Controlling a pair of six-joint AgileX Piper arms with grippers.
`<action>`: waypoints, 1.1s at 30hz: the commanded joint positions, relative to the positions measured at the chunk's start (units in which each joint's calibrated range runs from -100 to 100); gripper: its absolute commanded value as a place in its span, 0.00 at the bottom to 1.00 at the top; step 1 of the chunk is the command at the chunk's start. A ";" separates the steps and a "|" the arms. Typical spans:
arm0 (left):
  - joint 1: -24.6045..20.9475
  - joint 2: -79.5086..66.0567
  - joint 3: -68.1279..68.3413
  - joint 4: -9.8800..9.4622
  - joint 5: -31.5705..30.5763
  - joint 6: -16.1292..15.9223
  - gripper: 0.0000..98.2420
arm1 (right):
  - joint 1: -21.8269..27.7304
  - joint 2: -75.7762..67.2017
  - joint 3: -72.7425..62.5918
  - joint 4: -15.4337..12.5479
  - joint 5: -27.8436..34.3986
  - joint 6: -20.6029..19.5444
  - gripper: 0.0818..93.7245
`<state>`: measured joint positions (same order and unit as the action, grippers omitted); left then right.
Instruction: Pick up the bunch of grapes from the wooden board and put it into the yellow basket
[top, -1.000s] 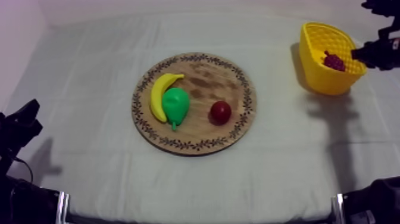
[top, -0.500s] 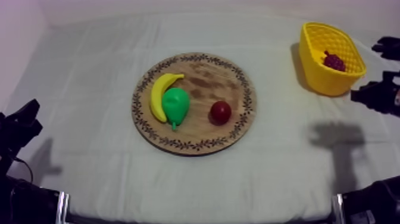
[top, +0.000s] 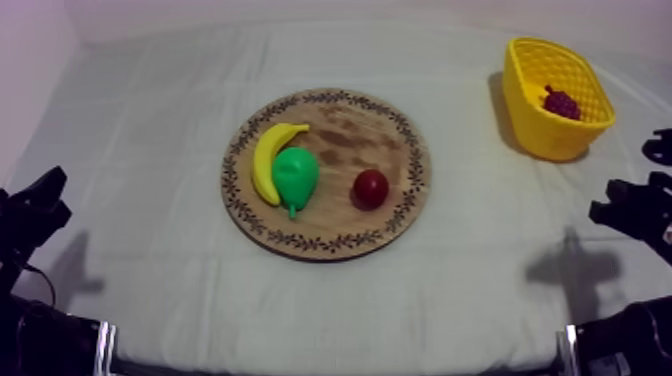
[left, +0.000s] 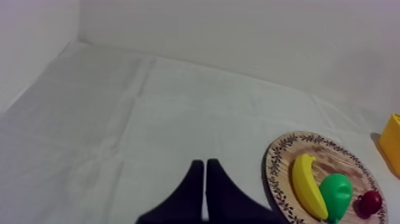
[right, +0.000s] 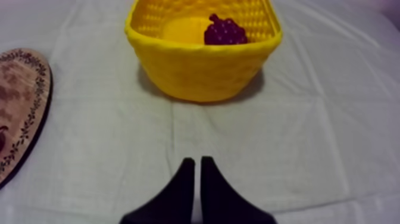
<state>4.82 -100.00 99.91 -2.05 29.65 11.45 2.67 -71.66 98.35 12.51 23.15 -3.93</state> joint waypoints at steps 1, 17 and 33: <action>0.00 0.00 -0.02 -0.02 0.01 0.00 0.00 | 0.45 -4.38 0.78 -6.65 -0.57 6.44 0.01; 0.00 0.00 -0.02 -0.02 0.01 0.00 0.00 | 0.50 -19.86 1.53 -13.89 9.65 15.78 0.00; 0.00 0.00 -0.02 -0.02 0.01 0.00 0.00 | -0.66 -24.00 1.54 -13.85 11.60 15.82 0.00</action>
<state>4.82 -100.00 99.91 -2.05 29.65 11.45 1.98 -95.66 99.87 -1.36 34.72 11.88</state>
